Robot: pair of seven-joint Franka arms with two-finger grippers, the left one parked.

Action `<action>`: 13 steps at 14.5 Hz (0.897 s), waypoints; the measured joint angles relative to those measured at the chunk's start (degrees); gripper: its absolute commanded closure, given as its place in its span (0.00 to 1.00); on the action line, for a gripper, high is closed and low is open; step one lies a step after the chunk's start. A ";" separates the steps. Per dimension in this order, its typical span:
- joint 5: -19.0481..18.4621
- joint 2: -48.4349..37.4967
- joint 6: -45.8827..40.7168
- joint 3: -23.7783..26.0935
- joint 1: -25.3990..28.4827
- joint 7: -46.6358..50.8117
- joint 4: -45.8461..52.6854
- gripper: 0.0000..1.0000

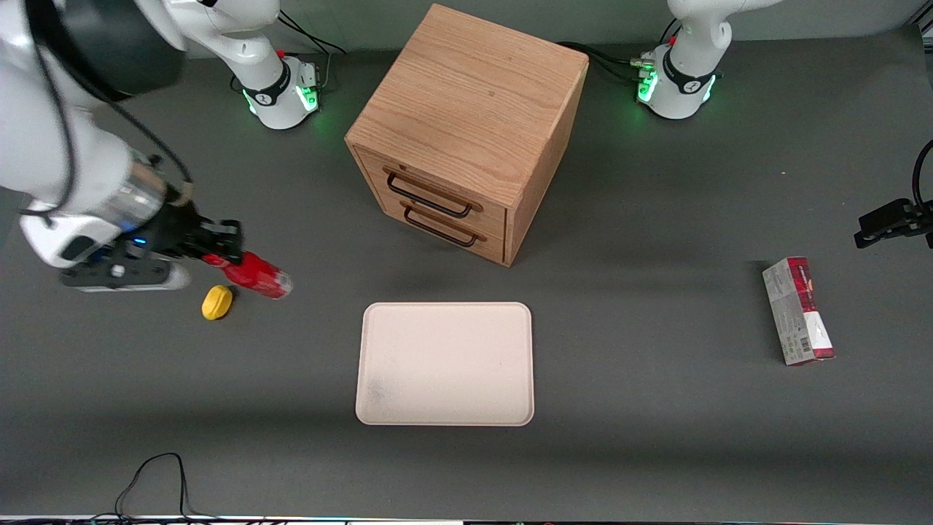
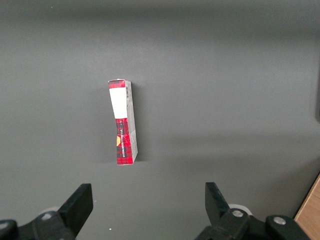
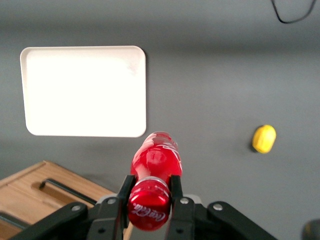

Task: Place coke bottle on tray
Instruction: 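Lift the bottle and carry it over the cream tray, then lower the bottle onto the tray and open the right gripper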

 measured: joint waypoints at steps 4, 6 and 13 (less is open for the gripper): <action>-9.16 11.11 8.53 7.70 1.30 10.23 3.10 1.00; -10.72 16.44 13.37 8.20 1.93 11.51 3.52 1.00; -15.56 29.51 26.38 7.89 1.90 11.60 4.32 1.00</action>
